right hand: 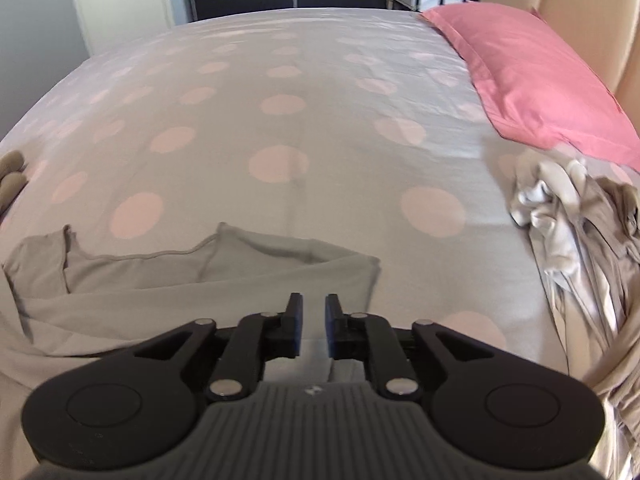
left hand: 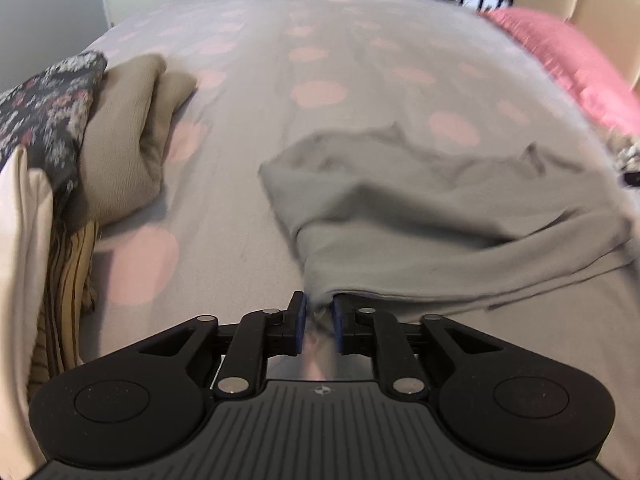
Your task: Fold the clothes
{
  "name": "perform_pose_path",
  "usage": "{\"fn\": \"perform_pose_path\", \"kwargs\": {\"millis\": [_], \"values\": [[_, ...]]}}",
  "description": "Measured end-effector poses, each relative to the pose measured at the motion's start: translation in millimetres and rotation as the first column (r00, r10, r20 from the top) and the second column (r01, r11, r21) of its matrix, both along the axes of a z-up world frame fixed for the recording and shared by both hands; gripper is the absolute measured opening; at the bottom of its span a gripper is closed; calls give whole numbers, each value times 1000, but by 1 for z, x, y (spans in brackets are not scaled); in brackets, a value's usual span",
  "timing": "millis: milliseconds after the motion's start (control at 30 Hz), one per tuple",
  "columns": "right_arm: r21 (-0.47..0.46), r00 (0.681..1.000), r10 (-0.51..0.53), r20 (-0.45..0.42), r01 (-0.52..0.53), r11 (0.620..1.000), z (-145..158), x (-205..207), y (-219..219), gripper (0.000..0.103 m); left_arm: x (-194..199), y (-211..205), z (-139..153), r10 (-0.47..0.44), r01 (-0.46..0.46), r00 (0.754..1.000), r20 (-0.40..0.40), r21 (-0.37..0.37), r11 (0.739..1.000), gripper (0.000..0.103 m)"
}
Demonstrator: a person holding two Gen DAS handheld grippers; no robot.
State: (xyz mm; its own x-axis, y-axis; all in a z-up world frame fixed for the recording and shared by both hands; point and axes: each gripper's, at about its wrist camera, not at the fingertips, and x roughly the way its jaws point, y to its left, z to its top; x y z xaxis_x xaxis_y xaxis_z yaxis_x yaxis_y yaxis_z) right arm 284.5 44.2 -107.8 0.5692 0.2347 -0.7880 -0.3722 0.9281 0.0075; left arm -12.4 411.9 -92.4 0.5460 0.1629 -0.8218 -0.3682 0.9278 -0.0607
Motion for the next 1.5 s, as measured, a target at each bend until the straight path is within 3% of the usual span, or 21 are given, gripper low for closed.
{"fn": "perform_pose_path", "kwargs": {"millis": [200, 367, 433, 600, 633, 700, 800, 967, 1133, 1267, 1400, 1500], "values": [[-9, 998, -34, -57, 34, 999, -11, 2, -10, 22, 7, 24, 17, 36, -35, 998, 55, -15, 999, 26], [-4, 994, -70, -89, 70, 998, -14, 6, -28, 24, 26, 72, 10, 176, -161, 981, 82, -163, 973, 26], [18, 991, -80, -107, 82, 996, -11, 8, -36, 33, 37, 89, 2, 223, -203, 972, 71, -218, 954, 27], [38, 988, -101, -114, 106, 994, -7, 9, -47, 33, 62, 102, -20, 245, -223, 969, 42, -295, 929, 27], [33, 988, -101, -113, 106, 994, -8, 9, -47, 33, 65, 101, -23, 240, -218, 970, 40, -291, 931, 23], [21, 988, -101, -114, 104, 994, -9, 11, -47, 33, 72, 97, -26, 224, -207, 974, 34, -266, 941, 2], [6, 987, -107, -116, 108, 994, -12, 14, -48, 33, 77, 94, -24, 217, -202, 975, 47, -211, 956, 0], [-12, 985, -117, -126, 116, 993, -17, 17, -51, 33, 69, 112, -28, 339, -307, 935, 100, -249, 919, 0], [0, 981, -122, -147, 124, 992, -18, 18, -54, 33, 71, 107, -29, 311, -286, 944, 110, -196, 938, 2], [56, 977, -109, -181, 121, 991, -14, 15, -56, 38, 63, 107, -18, 333, -302, 935, 126, -211, 930, 24], [133, 967, -91, -239, 126, 983, -14, 13, -59, 41, 52, 95, -4, 273, -248, 954, 127, -184, 951, 25], [195, 963, -66, -262, 120, 973, -17, 9, -59, 42, 39, 79, 4, 227, -212, 970, 84, -161, 964, 27]]}}
